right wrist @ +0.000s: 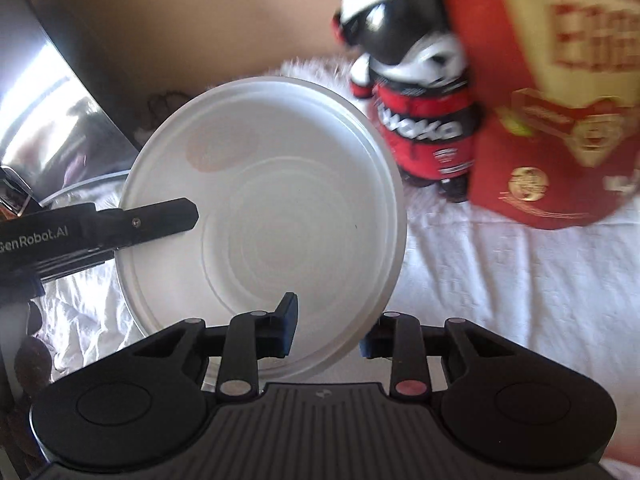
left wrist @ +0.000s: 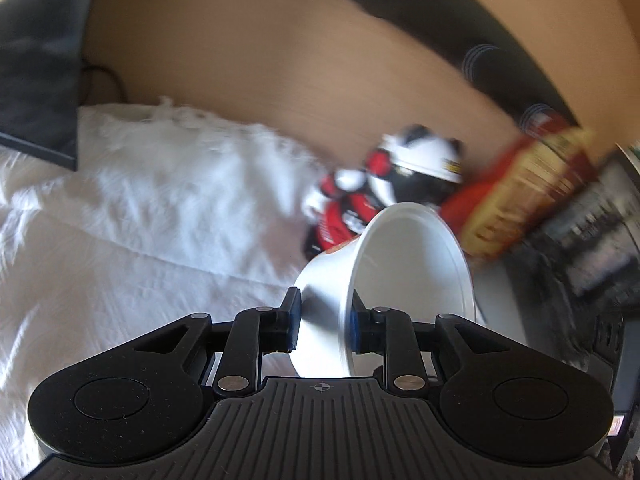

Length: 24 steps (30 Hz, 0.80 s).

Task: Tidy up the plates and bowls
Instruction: 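Grasp the white bowl rim with the left gripper and lift it, then lower the white bowl into the blue bowl and open the left gripper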

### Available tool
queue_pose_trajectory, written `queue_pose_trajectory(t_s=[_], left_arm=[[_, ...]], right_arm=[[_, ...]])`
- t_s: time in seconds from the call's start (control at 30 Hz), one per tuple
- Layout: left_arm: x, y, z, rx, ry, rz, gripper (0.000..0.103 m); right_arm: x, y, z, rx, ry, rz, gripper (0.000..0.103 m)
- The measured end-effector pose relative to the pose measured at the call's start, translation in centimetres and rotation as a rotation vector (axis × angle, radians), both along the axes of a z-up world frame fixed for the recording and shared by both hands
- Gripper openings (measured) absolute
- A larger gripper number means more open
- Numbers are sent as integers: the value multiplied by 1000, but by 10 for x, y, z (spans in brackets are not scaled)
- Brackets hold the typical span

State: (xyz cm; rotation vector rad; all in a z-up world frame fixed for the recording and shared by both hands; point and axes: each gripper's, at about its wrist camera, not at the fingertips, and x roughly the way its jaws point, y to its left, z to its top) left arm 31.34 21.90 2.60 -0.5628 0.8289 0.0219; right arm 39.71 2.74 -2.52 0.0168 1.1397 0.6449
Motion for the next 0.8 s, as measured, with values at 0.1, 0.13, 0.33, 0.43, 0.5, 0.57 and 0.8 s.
queue_pose_trajectory(t_s=[0.1,0.13,0.33,0.43,0.5,0.57,0.8], left_arm=[[-9,-26,9,23,11,-58,24],[-11,-33,8,28,25,-74,23],[-34,-71,-6,26,110,-177,23],[-48,-89,-17,23,144,-233,23],[-56,-96,-24,19,161,-252,23],[-62,-101,-33,20,180,-262,23],[-74,-116,-62,16,270,-306,23]], right_arm=[[-15,-28,15,6,-23,-27,30],[-21,-37,20,6,-33,-36,30],[-56,-86,32,-6,-61,-74,30],[-71,-108,32,-30,-64,-82,30],[-81,-115,26,-54,-53,-90,30],[-91,-121,20,-68,-38,-95,30],[-115,-127,-14,-126,13,-106,30]])
